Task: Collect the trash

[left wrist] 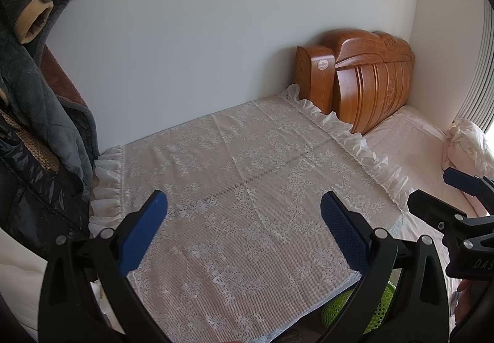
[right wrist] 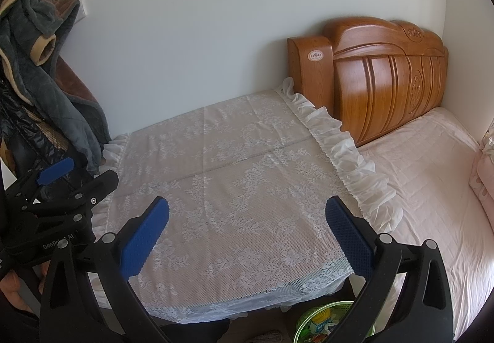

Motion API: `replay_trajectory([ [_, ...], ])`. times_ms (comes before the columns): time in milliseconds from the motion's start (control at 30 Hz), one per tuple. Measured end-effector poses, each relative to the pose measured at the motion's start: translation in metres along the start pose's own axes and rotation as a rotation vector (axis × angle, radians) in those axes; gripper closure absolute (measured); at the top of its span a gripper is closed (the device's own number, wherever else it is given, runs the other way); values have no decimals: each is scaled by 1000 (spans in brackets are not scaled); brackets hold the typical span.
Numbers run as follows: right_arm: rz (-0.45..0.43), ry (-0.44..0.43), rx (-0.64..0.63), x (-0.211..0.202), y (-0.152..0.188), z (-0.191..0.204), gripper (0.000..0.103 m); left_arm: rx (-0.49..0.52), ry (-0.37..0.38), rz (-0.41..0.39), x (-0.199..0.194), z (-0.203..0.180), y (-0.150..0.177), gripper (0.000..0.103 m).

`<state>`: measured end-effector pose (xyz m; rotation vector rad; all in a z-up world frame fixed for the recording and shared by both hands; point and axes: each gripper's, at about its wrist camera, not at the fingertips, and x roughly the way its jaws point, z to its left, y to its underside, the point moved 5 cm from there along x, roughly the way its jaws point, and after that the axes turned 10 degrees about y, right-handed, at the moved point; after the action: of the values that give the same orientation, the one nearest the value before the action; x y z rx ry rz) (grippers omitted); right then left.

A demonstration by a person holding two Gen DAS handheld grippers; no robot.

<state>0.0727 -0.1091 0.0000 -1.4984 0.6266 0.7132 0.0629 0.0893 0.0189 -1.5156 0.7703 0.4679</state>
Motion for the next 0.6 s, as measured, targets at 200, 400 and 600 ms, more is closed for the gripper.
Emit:
replay_trajectory([
  [200,1,0,0,1,0,0,2,0,1,3,2,1,-1,8],
  [400,2,1,1,1,0,0,2,1,1,4,2,1,-1,8],
  [600,4,2,0,3,1,-2,2,3,-2,9,5,4,1,8],
])
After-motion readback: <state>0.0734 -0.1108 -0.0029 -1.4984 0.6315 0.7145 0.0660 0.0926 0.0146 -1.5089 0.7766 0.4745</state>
